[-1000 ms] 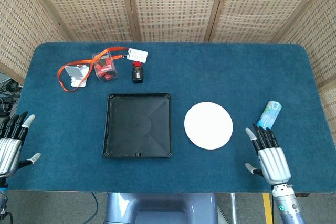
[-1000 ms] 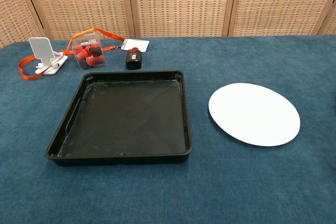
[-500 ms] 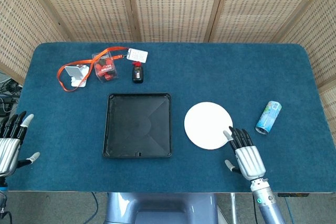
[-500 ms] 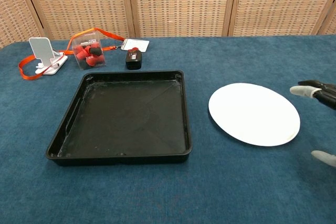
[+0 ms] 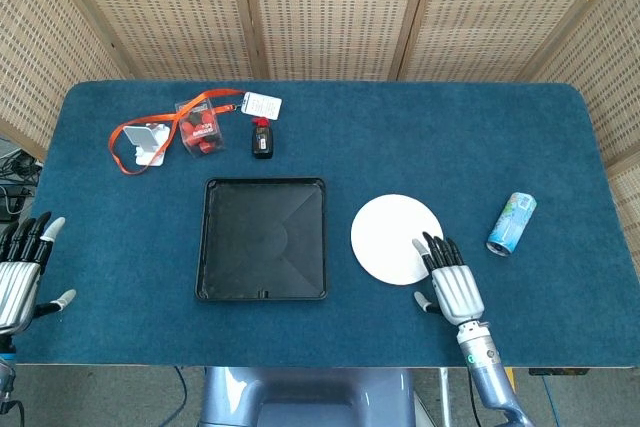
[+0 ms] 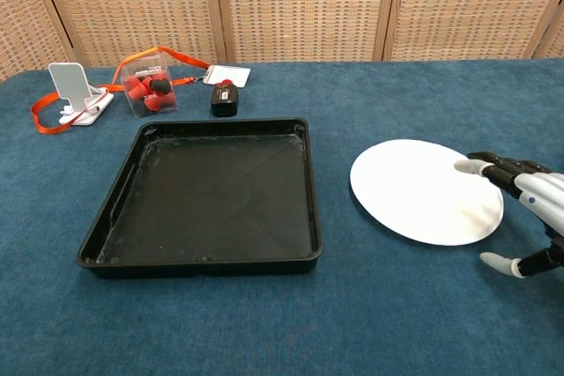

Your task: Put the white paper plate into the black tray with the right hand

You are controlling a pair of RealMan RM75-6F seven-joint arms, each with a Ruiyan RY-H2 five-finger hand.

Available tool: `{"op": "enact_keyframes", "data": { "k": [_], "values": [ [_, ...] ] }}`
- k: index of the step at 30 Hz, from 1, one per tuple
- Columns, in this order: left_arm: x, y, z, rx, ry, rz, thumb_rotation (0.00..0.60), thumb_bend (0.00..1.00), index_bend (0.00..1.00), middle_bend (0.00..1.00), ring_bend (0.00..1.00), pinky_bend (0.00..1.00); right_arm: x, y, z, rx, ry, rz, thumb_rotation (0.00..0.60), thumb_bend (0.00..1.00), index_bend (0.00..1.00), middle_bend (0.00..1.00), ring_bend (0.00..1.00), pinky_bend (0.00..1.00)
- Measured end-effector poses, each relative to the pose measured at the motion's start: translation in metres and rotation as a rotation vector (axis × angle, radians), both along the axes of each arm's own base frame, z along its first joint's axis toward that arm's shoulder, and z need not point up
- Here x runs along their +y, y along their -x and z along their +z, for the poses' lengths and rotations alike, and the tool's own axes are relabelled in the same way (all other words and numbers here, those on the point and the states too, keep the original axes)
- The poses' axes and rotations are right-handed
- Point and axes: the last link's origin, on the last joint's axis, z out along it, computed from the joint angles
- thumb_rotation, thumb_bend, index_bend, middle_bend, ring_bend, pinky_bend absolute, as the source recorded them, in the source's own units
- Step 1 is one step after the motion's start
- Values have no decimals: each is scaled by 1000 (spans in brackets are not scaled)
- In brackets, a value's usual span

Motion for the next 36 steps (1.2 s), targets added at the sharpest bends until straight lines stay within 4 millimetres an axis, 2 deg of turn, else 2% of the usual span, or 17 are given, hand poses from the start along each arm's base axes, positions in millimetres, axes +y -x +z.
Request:
{"op": "enact_keyframes", "data": {
  "k": [7, 18, 36],
  "values": [
    [1, 1, -2, 4, 3, 5, 600, 0, 0, 0, 0, 0, -4, 4, -8, -7, 0, -7, 600, 467, 104, 0, 0, 7],
    [3, 3, -5, 7, 11, 13, 600, 0, 0, 0, 0, 0, -12, 5, -14, -16, 8, -9, 600, 557, 112, 0, 0, 7],
    [3, 4, -4, 7, 8, 17, 600, 0, 0, 0, 0, 0, -20, 5, -21, -25, 1, -29, 600, 560, 145, 0, 0, 8]
  ]
}}
